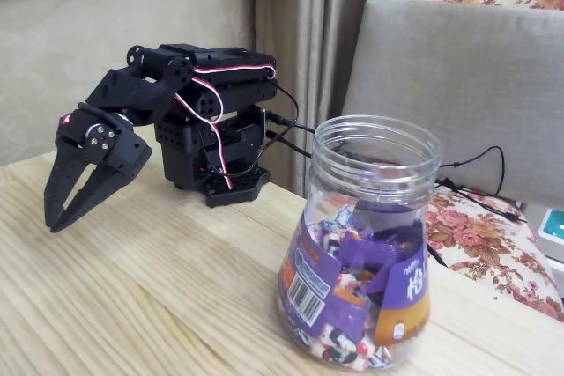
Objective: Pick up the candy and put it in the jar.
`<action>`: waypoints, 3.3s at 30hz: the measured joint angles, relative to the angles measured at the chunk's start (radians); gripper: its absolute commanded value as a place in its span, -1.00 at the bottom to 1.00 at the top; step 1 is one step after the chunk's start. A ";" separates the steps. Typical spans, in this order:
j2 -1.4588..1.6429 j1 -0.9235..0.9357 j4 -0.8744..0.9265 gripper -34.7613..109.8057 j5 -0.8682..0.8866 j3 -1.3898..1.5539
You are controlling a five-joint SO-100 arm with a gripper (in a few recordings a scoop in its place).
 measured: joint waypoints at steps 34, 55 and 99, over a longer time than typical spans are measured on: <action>0.000 0.000 0.000 -0.52 0.000 0.000; 0.000 0.000 0.000 -0.52 0.000 0.000; -0.308 -0.267 0.299 0.08 0.575 -0.920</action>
